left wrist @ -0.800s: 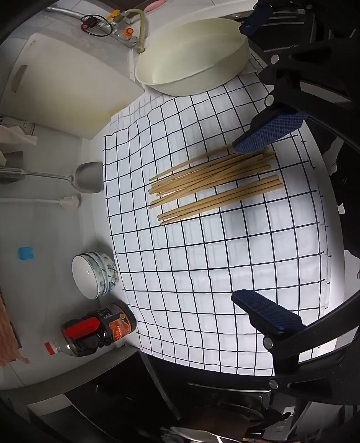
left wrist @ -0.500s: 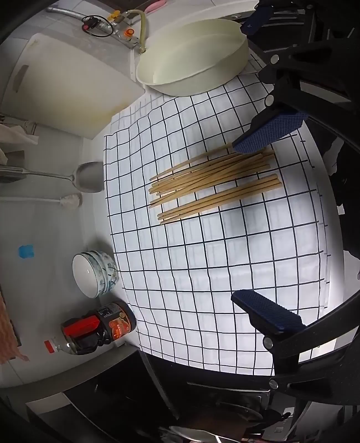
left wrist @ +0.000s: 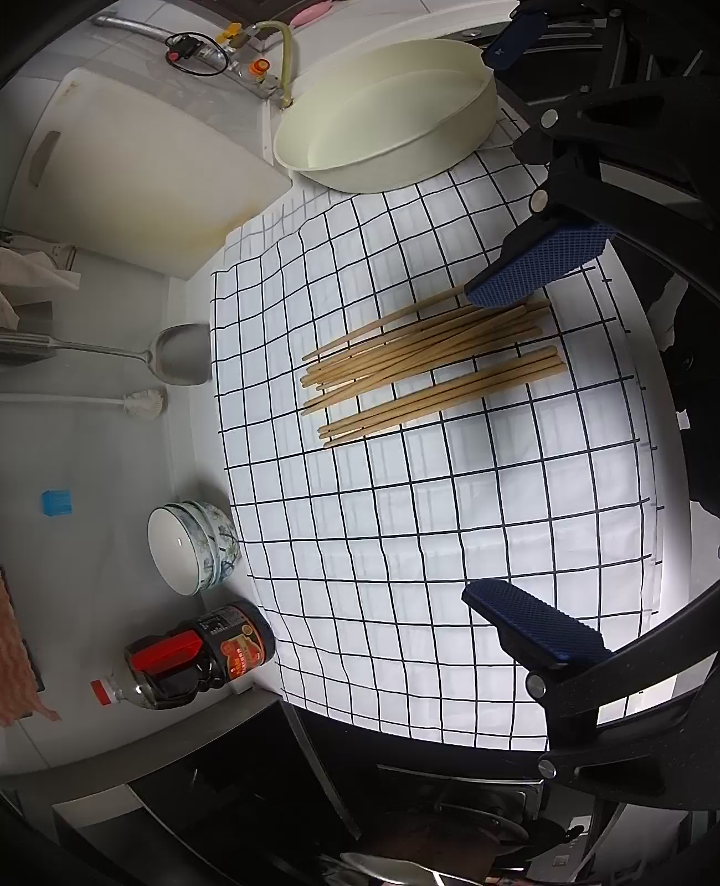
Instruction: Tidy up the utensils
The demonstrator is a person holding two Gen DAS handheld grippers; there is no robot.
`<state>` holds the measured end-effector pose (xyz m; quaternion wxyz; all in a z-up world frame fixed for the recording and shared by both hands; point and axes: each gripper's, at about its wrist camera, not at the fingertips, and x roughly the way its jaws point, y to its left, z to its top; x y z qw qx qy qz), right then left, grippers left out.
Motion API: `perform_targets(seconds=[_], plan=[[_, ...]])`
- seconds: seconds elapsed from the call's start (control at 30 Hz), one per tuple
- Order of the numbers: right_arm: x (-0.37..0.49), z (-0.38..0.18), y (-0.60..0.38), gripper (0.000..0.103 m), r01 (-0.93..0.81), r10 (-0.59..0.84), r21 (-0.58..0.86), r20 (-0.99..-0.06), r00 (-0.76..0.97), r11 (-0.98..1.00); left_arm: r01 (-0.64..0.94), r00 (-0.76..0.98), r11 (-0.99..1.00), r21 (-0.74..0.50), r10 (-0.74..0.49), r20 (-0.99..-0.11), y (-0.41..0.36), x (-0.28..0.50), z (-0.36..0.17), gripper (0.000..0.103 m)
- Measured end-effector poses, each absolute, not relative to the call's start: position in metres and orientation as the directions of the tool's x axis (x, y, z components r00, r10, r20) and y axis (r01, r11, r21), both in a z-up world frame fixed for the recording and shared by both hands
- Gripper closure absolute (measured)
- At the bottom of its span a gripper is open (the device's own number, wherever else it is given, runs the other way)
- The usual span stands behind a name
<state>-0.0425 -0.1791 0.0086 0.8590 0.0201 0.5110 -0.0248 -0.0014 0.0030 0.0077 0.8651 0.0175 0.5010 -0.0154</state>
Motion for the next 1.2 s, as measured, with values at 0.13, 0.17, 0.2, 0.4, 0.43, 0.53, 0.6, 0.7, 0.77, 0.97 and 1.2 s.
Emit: perform_targets(seconds=[0.13, 0.17, 0.2, 0.4, 0.43, 0.53, 0.6, 0.7, 0.77, 0.97, 1.2], plan=[[-0.0398, 0.0068, -0.1780, 0.008, 0.084, -0.029, 0.012, -0.880, 0.475, 0.996, 0.049, 0.498, 0.999, 0.018, -0.009, -0.867, 0.0028, 0.0025, 0.0061, 0.006], [-0.0394, 0.0067, -0.1776, 0.008, 0.086, -0.031, 0.012, -0.880, 0.474, 0.996, 0.049, 0.498, 0.999, 0.018, -0.009, -0.867, 0.0028, 0.0028, 0.0053, 0.006], [-0.0386, 0.0067, -0.1785, 0.008, 0.088, -0.031, 0.013, -0.880, 0.474, 0.996, 0.049, 0.498, 0.999, 0.018, -0.009, -0.867, 0.0026, 0.0038, 0.0050, 0.006], [-0.0390, 0.0060, -0.1778, 0.008, 0.089, -0.033, 0.011, -0.879, 0.475, 0.996, 0.049, 0.499, 0.999, 0.017, -0.010, -0.866, 0.0022, 0.0033, 0.0046, 0.006], [-0.0388, 0.0060, -0.1779, 0.008, 0.089, -0.032, 0.012, -0.879, 0.475, 0.996, 0.050, 0.500, 0.999, 0.018, -0.009, -0.866, 0.0012, 0.0035, 0.0039, 0.006], [-0.0391, 0.0059, -0.1779, 0.008, 0.089, -0.032, 0.012, -0.879, 0.476, 0.996, 0.053, 0.499, 0.998, 0.021, -0.009, -0.866, -0.0007, 0.0069, 0.0033, 0.006], [-0.0388, 0.0058, -0.1780, 0.008, 0.089, -0.032, 0.012, -0.879, 0.475, 0.996, 0.052, 0.500, 0.998, 0.021, -0.008, -0.866, -0.0002, 0.0057, 0.0034, 0.006], [-0.0384, 0.0059, -0.1777, 0.008, 0.088, -0.031, 0.012, -0.879, 0.476, 0.996, 0.052, 0.502, 0.998, 0.021, -0.008, -0.865, -0.0008, 0.0064, 0.0033, 0.006], [-0.0378, 0.0054, -0.1777, 0.008, 0.088, -0.030, 0.014, -0.880, 0.474, 0.996, 0.052, 0.503, 0.998, 0.021, -0.008, -0.864, -0.0003, 0.0071, 0.0032, 0.006], [-0.0356, 0.0053, -0.1753, 0.008, 0.088, -0.029, 0.015, -0.879, 0.475, 0.996, 0.053, 0.506, 0.998, 0.021, -0.009, -0.863, 0.0012, 0.0070, 0.0038, 0.006], [-0.0378, 0.0052, -0.1746, 0.008, 0.086, -0.026, 0.017, -0.878, 0.478, 0.996, 0.053, 0.506, 0.998, 0.020, -0.010, -0.862, 0.0026, 0.0077, 0.0043, 0.006]])
